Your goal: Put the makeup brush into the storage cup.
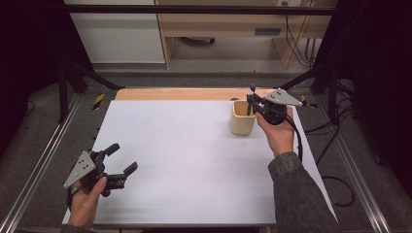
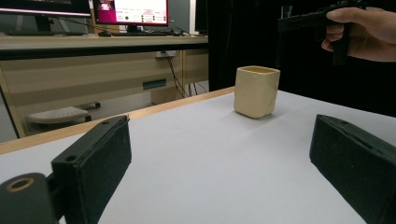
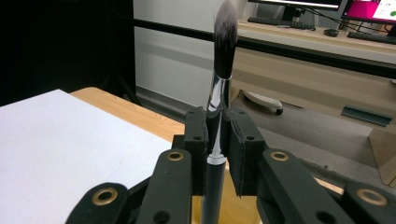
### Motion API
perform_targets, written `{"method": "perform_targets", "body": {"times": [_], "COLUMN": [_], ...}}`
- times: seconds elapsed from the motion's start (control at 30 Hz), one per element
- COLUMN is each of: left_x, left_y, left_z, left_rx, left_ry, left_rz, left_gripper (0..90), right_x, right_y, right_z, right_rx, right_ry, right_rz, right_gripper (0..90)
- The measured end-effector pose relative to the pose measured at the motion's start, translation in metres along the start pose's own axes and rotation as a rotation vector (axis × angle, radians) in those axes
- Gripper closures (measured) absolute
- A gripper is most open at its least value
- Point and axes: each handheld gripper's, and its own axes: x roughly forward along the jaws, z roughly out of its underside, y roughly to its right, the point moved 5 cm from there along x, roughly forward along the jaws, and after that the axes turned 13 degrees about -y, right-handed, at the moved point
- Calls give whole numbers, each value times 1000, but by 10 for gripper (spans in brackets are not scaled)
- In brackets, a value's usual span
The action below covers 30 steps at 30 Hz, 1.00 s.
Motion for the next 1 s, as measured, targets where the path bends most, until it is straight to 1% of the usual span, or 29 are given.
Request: {"method": "perform_targets", "body": {"times": [0.3,0.43,0.47,0.6,0.9,1.0], "left_x": [0,0,0,0,0,0], "left_y": [-1,-1,-1,0,-1,0], "left_z": [0,0,0,0,0,0], "left_rx": [-1,-3,0,1,-2,7], "left_ry": [2,7,2,6,9,7], "left_rz": [1,2,2,8,8,15], "left_gripper": [53,53,53,51,38,38], "right_x": [5,7,8,9,14,15], "right_y": [0,1,1,1,7,8], "right_z": [-3,-4,-4,-4,0,0], "right_rx": [-6,2,2,-5,-4,0], "right_ry": [8,11,12,14,3,6], "right_rz": [0,-1,-3,-2,12,14], "right_gripper": [789,789,789,789,789,789]}}
